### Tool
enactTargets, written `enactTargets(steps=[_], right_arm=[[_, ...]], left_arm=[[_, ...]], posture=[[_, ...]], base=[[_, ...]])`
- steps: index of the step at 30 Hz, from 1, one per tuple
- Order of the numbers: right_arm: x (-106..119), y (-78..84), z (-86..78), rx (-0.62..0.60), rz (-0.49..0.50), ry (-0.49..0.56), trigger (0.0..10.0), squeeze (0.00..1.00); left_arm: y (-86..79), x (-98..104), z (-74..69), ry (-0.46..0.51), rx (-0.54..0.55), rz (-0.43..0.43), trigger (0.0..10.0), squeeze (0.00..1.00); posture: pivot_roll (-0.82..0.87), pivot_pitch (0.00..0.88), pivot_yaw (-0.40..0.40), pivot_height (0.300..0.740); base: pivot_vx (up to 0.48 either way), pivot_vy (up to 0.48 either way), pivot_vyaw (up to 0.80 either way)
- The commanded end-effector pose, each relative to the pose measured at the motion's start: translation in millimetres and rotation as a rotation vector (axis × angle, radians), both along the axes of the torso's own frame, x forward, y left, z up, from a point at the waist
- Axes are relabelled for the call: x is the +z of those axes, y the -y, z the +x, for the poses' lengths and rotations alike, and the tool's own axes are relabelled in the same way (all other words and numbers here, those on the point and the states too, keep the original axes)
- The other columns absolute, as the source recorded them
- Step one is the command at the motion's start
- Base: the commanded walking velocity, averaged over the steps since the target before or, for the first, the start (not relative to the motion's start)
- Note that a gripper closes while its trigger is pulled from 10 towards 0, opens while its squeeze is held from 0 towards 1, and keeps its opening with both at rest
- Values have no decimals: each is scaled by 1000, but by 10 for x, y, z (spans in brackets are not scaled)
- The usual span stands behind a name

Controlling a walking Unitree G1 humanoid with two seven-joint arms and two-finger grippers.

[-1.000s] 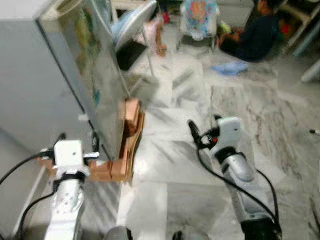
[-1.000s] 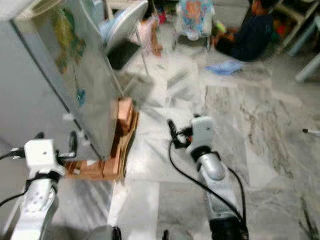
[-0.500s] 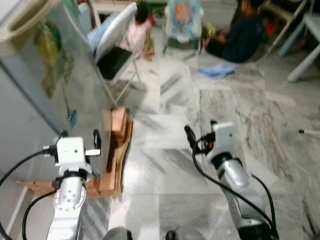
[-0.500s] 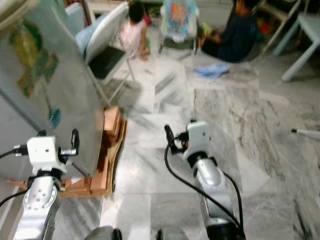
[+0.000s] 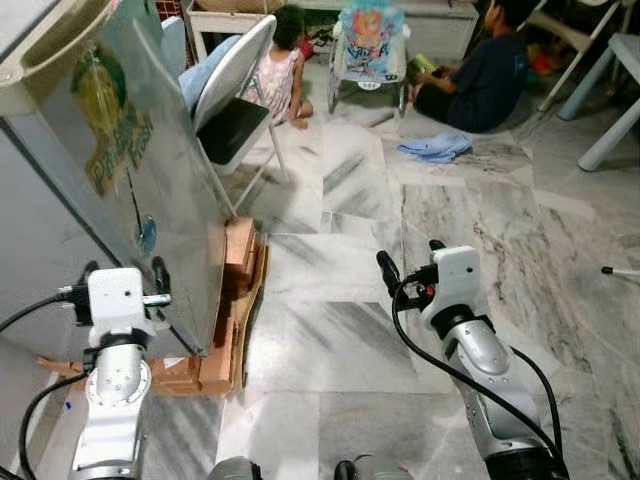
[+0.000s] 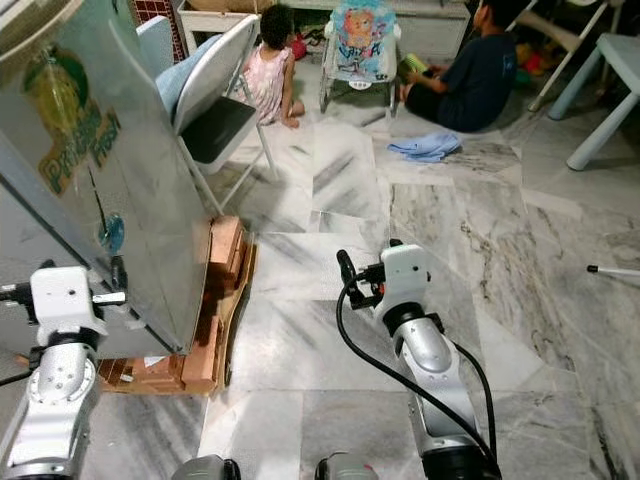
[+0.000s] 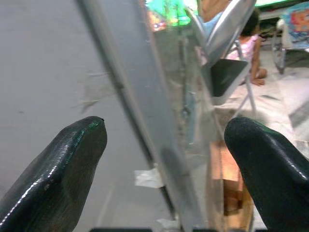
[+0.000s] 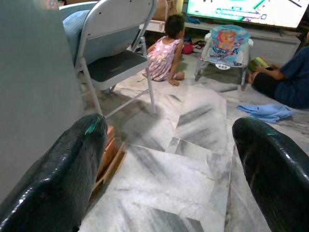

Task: Restocking fridge

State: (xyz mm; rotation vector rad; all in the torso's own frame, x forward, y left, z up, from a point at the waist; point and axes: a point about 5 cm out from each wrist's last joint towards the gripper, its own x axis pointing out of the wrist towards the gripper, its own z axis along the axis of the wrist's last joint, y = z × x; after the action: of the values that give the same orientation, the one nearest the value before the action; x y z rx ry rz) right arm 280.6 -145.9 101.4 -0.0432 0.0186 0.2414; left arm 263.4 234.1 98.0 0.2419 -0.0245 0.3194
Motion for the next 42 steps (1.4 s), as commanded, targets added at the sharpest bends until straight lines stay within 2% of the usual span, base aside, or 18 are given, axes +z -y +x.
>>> enactTargets(steps=[1, 9, 14, 18, 21, 25, 28, 30, 31, 32, 33, 34, 35, 36, 37, 38, 39, 42], right_arm=[[13, -5, -15, 5, -7, -1, 10000, 0], [22, -15, -24, 13, -12, -4, 10000, 0], [5, -11, -45, 17, -15, -17, 10000, 0], [-10, -13, -55, 16, -16, -23, 10000, 0], [-8, -71, -45, 29, -11, -28, 10000, 0], [-169, -78, -102, 84, -44, -135, 10000, 0], [-383, -3, -200, 115, -119, -259, 10000, 0], [-453, 31, -230, 114, -110, -315, 10000, 0], [-453, 31, -230, 114, -110, -315, 10000, 0], [-466, 40, -228, 115, -102, -334, 10000, 0], [-471, 44, -225, 117, -96, -344, 10000, 0], [-492, 28, -222, 139, -106, -372, 10000, 0], [-492, 28, -222, 139, -106, -372, 10000, 0], [-501, 11, -220, 147, -111, -378, 10000, 0], [-506, 0, -222, 154, -115, -382, 10000, 0], [-506, 0, -222, 154, -115, -382, 10000, 0], [-513, -17, -225, 165, -119, -387, 10000, 0], [-529, -51, -222, 181, -110, -408, 10000, 0]], left_arm=[[-37, 7, 69, 1, -1, 0, 10000, 0], [-101, 163, 462, 27, 19, 18, 10000, 0], [-109, 222, 606, 31, 6, 10, 10000, 0], [-119, 224, 659, 18, 6, 34, 10000, 0], [-109, 210, 723, 3, 24, 36, 10000, 0], [11, 212, 799, -19, -21, 53, 10000, 0], [280, 223, 855, -19, -148, 142, 10000, 0], [552, 264, 895, -2, -242, 127, 10000, 0], [552, 264, 895, -2, -242, 127, 10000, 0], [779, 319, 914, 21, -328, 136, 10000, 0], [930, 361, 919, 38, -386, 145, 10000, 0], [1324, 470, 913, 74, -519, 108, 10000, 0], [1324, 470, 913, 74, -519, 108, 10000, 0], [1631, 550, 866, 103, -621, 87, 10000, 0], [1815, 593, 813, 124, -680, 77, 10000, 0], [1815, 593, 813, 124, -680, 77, 10000, 0], [1982, 636, 752, 146, -731, 62, 10000, 0], [2262, 657, 619, 171, -800, 24, 10000, 0]], posture=[[-34, 158, -40, 740], [-54, 165, -45, 740], [-58, 164, -45, 740], [-58, 166, -42, 740], [-58, 161, -40, 740], [-57, 159, -39, 740], [-56, 159, -40, 740], [-49, 157, -41, 740], [-49, 157, -41, 740], [-48, 154, -38, 740], [-48, 154, -38, 740], [-49, 153, -36, 740], [-49, 153, -36, 740], [-43, 145, -30, 740], [-43, 145, -30, 740], [-43, 145, -30, 740], [-43, 143, -27, 740], [-53, 143, -17, 740]], base=[[0, 0, 0], [0, 0, 0], [0, 0, 0], [0, 0, 0], [0, 0, 0], [0, 0, 0], [0, 0, 0], [0, 0, 0], [0, 0, 0], [0, 0, 0], [0, 0, 0], [0, 0, 0], [0, 0, 0], [0, 0, 0], [0, 0, 0], [0, 0, 0], [0, 0, 0], [0, 0, 0]])
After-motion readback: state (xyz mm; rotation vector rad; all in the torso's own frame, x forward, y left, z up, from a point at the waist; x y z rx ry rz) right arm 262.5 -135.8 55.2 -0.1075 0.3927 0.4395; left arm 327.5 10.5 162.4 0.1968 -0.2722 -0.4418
